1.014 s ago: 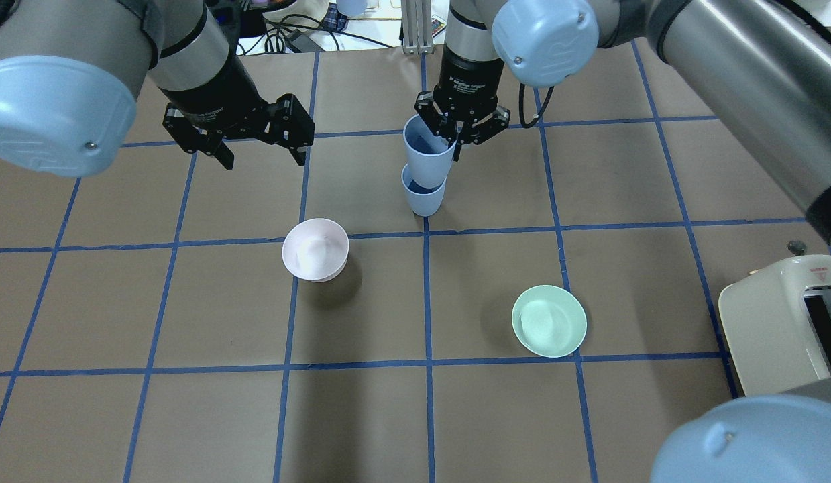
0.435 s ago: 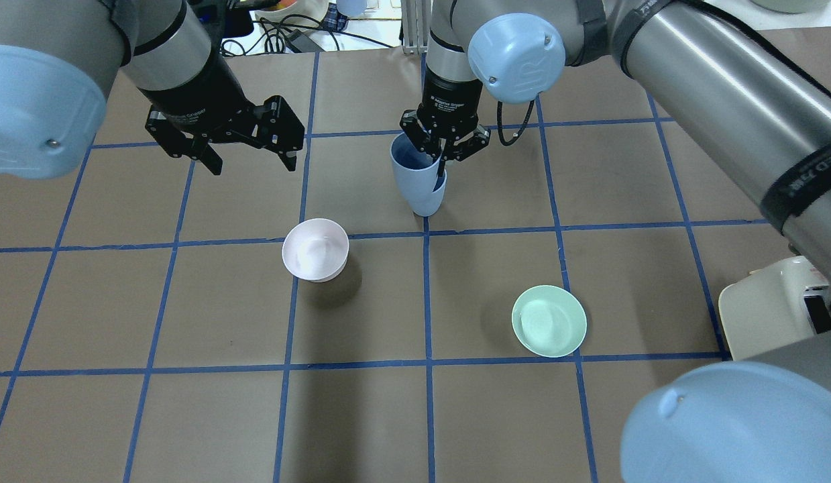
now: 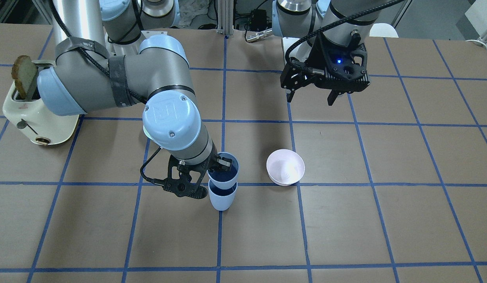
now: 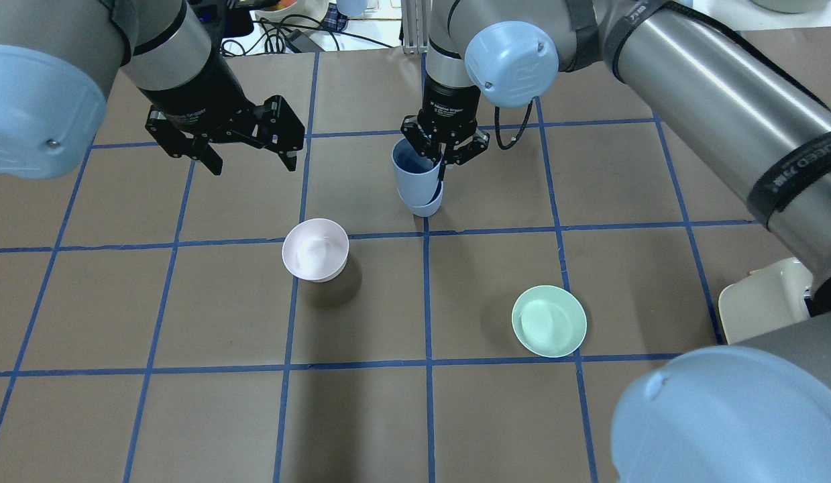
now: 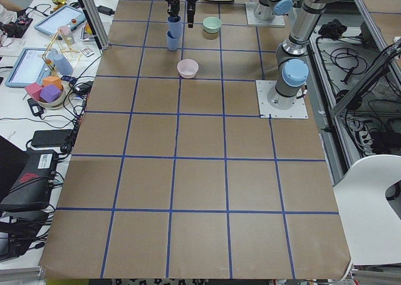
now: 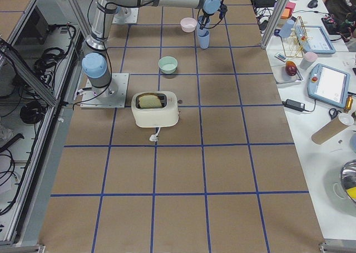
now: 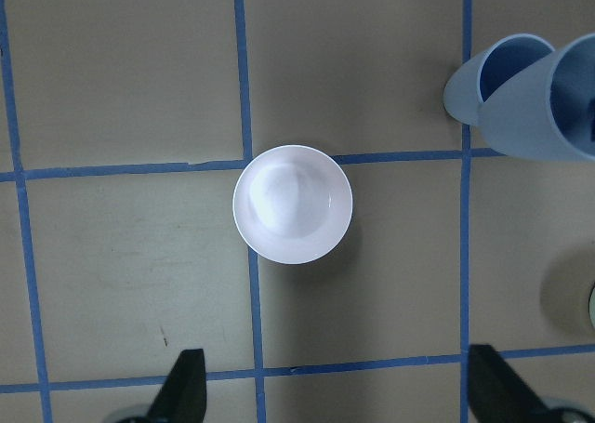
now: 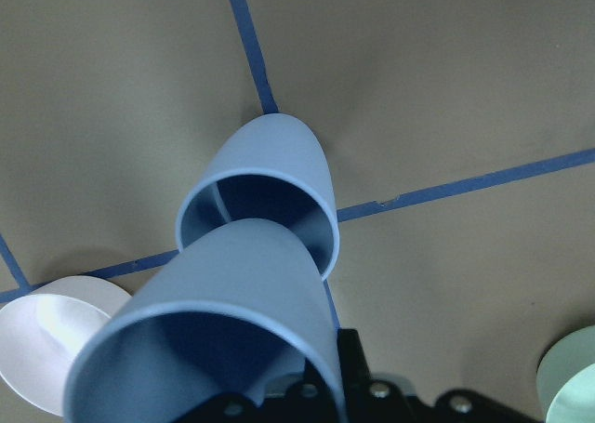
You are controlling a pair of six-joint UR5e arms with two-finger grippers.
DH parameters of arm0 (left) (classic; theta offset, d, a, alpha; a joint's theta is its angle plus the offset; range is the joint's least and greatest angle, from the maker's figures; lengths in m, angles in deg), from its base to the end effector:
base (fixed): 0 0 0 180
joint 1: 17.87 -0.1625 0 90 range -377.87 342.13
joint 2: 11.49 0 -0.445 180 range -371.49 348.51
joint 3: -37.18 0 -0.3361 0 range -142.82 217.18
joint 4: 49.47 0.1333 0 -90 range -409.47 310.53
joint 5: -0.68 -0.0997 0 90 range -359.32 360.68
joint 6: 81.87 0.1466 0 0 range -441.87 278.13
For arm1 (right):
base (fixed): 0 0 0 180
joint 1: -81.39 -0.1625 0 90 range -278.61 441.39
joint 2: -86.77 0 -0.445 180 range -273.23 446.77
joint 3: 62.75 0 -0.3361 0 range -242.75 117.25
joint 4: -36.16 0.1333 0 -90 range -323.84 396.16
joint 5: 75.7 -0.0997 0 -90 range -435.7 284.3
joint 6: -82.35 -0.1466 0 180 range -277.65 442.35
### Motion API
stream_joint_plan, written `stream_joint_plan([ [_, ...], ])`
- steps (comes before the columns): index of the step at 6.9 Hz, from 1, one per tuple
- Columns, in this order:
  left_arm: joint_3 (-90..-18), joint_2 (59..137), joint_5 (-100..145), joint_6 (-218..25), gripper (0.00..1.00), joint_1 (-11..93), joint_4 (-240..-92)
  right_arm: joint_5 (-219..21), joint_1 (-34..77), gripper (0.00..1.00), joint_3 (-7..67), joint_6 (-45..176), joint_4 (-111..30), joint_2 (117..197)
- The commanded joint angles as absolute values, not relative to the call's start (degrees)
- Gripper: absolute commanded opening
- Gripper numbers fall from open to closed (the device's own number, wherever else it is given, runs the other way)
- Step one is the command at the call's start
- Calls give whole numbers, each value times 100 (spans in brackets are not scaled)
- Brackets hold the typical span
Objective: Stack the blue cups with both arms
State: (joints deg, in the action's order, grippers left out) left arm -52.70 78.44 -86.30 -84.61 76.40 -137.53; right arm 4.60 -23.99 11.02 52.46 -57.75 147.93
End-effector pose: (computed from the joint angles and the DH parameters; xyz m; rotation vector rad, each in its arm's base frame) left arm -0.1734 -0.4289 0.4660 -0.0427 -3.0860 0.0523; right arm 0.3166 -0.5553 0.3210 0.4018 3.0014 0.3115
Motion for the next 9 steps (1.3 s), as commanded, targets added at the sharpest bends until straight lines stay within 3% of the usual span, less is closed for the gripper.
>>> stream_joint_plan([
  [1, -5265, 7843, -8633, -8469, 100, 7635, -13753, 490, -2390, 27, 1099, 5247, -5858, 14768],
  [2, -5273, 7843, -8641, -8469, 100, 7643, -13753, 490, -2356, 20, 1064, 5316, -5893, 14759],
  [4, -5273, 7851, -8650, -8477, 100, 7643, -13753, 481, -2346, 21, 1098, 5256, -6059, 14733],
  [6, -5265, 7851, -8650, -8477, 100, 7643, -13753, 708, -2259, 97, 1046, 5325, -6017, 14846],
  [9, -5265, 7851, -8650, -8477, 100, 7643, -13753, 1149, -1698, 100, 1133, 6068, -5763, 15312],
])
